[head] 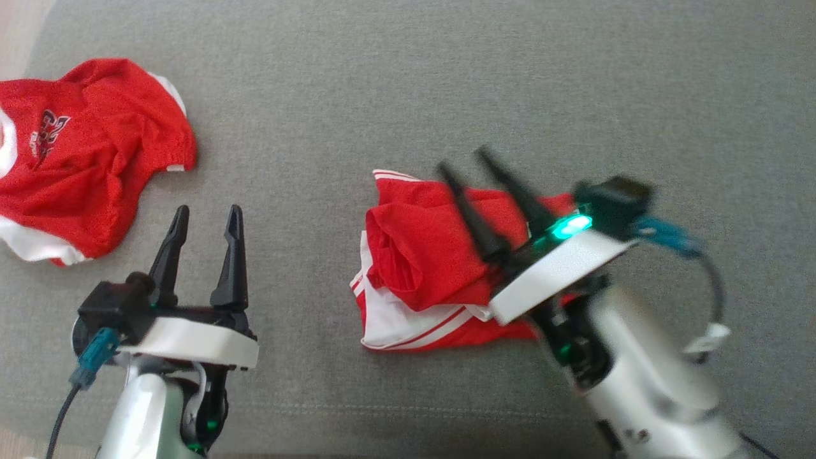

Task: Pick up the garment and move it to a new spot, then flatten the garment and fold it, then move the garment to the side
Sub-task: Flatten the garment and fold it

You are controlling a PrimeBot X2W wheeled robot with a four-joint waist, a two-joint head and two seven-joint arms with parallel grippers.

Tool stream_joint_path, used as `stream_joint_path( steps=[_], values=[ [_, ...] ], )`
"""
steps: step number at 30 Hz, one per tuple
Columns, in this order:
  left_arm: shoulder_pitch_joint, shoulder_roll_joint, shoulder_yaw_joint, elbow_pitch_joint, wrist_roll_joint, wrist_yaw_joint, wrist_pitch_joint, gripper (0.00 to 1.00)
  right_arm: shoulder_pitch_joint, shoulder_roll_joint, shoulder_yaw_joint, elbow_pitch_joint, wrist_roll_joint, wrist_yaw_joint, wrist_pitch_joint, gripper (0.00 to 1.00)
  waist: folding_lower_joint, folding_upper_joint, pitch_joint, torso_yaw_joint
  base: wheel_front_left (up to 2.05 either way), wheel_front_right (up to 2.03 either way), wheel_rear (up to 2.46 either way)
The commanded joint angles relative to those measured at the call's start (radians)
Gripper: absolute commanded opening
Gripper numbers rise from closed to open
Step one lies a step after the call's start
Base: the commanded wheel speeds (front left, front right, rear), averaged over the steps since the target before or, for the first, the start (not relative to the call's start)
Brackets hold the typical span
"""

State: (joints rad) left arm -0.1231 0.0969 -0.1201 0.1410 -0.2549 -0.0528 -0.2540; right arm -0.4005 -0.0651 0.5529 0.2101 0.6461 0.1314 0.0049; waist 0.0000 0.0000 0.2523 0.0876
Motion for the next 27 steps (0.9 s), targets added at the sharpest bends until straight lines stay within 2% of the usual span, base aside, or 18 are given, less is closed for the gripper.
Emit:
stream_joint_path(
  steps=[1,7,13,17,27],
  values=[
    [-0.027,0.019,0.041,-0.035,0.013,0.001,-0.008,1.0,0.013,0.015,-0.058,-0.069,-0.052,-0.001,-0.024,1.0,0.0,0.0,-0.005,-0.01,0.0,0.0,0.0],
    [-0.02,0.032,0.057,-0.046,0.019,0.01,-0.008,1.0,0.12,0.006,-0.324,-0.193,-0.223,-0.001,-0.012,1.0,0.0,0.0,-0.013,-0.03,0.0,0.0,0.0],
    [-0.009,0.05,0.064,-0.059,0.029,0.019,-0.008,1.0,0.232,-0.003,-0.5,-0.304,-0.361,-0.001,0.021,1.0,0.0,0.0,-0.024,-0.044,0.0,0.0,0.0],
    [0.009,0.064,0.059,-0.07,0.045,0.028,-0.003,1.0,0.299,-0.005,-0.556,-0.35,-0.429,-0.001,0.027,1.0,0.0,0.0,-0.042,-0.053,0.0,0.0,0.0],
    [0.076,0.076,0.046,-0.097,0.056,0.045,0.022,1.0,0.401,0.002,-0.588,-0.378,-0.47,-0.001,0.028,1.0,0.0,0.0,-0.113,-0.062,0.0,0.0,0.0]
  ],
)
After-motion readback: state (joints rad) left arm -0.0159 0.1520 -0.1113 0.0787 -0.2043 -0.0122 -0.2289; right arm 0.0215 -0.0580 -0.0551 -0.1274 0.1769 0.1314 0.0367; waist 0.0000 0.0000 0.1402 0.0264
